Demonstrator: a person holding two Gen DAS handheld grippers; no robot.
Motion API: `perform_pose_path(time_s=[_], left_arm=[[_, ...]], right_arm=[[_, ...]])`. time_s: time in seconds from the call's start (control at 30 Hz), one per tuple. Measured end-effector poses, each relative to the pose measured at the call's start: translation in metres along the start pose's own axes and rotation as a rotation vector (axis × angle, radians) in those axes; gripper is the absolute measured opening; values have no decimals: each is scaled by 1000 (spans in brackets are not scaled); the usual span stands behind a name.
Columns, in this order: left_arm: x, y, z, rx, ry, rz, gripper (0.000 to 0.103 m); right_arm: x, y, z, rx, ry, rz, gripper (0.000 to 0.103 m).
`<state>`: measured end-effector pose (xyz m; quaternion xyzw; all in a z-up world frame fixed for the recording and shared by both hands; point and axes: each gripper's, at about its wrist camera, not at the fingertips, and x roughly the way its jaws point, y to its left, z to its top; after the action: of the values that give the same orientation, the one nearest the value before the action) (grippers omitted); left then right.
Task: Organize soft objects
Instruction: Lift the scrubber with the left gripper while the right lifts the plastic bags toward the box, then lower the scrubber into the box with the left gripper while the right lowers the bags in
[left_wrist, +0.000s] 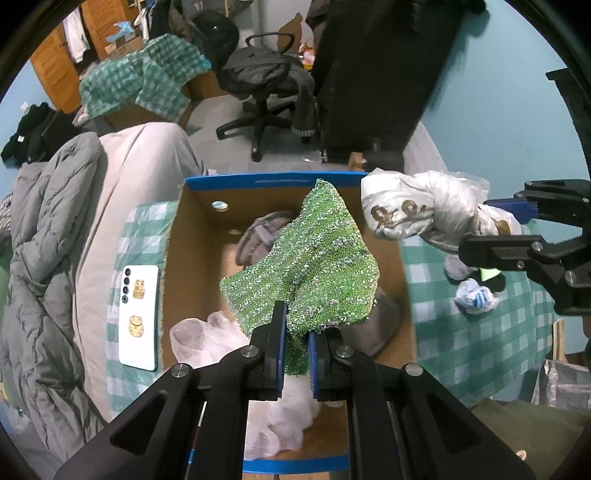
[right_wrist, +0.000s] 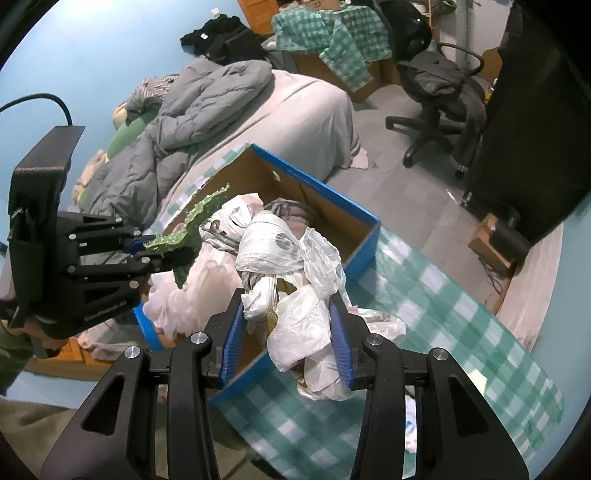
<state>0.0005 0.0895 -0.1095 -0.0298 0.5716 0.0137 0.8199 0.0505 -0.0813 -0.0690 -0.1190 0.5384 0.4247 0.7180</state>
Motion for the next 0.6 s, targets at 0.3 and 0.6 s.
perform_pose_path(time_s=[0.3, 0.6], left_arm=[[25, 28, 8, -44, 25, 0, 10], [51, 36, 6, -36, 73, 20, 10]], right_arm=[[36, 12, 22, -12, 42, -11, 42], [65, 6, 30, 48, 97, -11, 42]])
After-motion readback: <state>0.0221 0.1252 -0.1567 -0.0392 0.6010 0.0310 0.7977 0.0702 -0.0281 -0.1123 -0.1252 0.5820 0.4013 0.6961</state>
